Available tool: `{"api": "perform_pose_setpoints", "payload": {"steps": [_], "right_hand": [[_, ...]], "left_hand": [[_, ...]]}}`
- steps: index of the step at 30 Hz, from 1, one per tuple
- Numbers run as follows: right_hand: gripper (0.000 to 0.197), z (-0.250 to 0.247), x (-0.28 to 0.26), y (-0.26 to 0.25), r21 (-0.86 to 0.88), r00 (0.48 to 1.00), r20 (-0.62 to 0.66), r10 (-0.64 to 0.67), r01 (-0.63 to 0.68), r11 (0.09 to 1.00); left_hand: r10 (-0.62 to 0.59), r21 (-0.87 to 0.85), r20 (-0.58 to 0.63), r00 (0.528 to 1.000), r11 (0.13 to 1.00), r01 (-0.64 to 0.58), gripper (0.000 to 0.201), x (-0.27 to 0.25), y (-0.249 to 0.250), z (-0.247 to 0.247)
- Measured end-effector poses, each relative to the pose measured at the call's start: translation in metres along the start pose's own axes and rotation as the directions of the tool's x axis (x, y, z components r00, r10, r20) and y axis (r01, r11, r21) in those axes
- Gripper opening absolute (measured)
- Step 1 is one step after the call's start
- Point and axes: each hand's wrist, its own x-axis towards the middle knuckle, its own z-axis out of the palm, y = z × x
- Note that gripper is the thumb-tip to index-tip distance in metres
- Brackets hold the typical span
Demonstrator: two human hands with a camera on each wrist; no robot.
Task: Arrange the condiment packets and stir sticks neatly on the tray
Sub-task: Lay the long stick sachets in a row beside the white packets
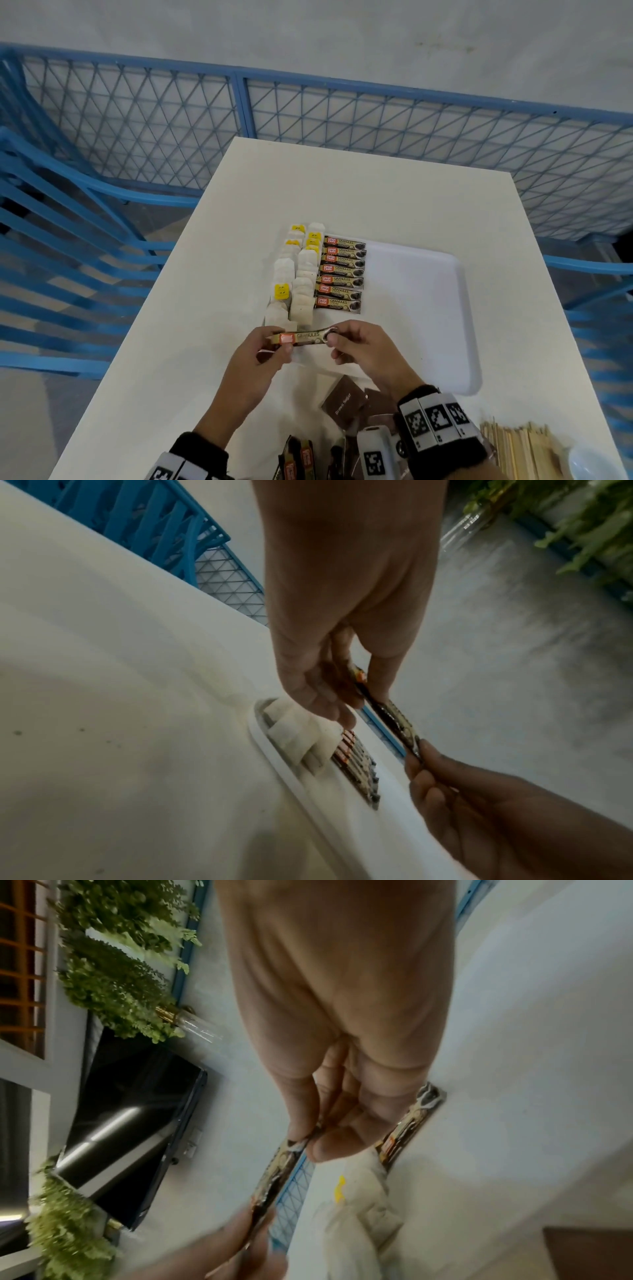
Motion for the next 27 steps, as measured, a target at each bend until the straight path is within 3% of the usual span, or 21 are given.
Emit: {"api": "perform_pose_setpoints", "payload": {"steps": [3,5,8,15,22,27], "right_hand": [[0.012,-0.013,0.008,0.003,-0.012,0.991,-0.130,0.021,-0.023,1.000],[0.012,-0.021,0.014,0.005,-0.017,0.977,-0.211,0.039,-0.044,0.999],[0.016,-0.029,0.022,0.010,-0.062,0.955,-0.288,0.070,-0.092,0.994],[0.013,-0.033,0.042,0.024,-0.128,0.904,-0.411,0.114,-0.182,0.975],[0.015,-0.032,0.053,0.029,-0.267,0.861,-0.505,0.060,-0.222,0.938],[0.013,-0.026,0.061,0.026,-0.386,0.848,-0.529,-0.029,-0.211,0.898]], "left_hand": [[0.061,0.252,0.045,0.997,0.965,-0.071,0.017,-0.004,-0.018,-0.007],[0.005,0.413,0.149,0.989,0.908,-0.067,0.015,-0.008,-0.029,-0.012],[-0.127,0.615,0.327,0.937,0.781,-0.109,0.018,-0.016,-0.041,-0.018],[-0.275,0.684,0.516,0.811,0.702,-0.197,0.044,-0.027,-0.048,-0.013],[-0.257,0.738,0.520,0.814,0.616,-0.277,0.044,-0.027,-0.054,-0.009],[-0.207,0.713,0.542,0.814,0.626,-0.315,0.036,-0.027,-0.054,-0.008]]}}
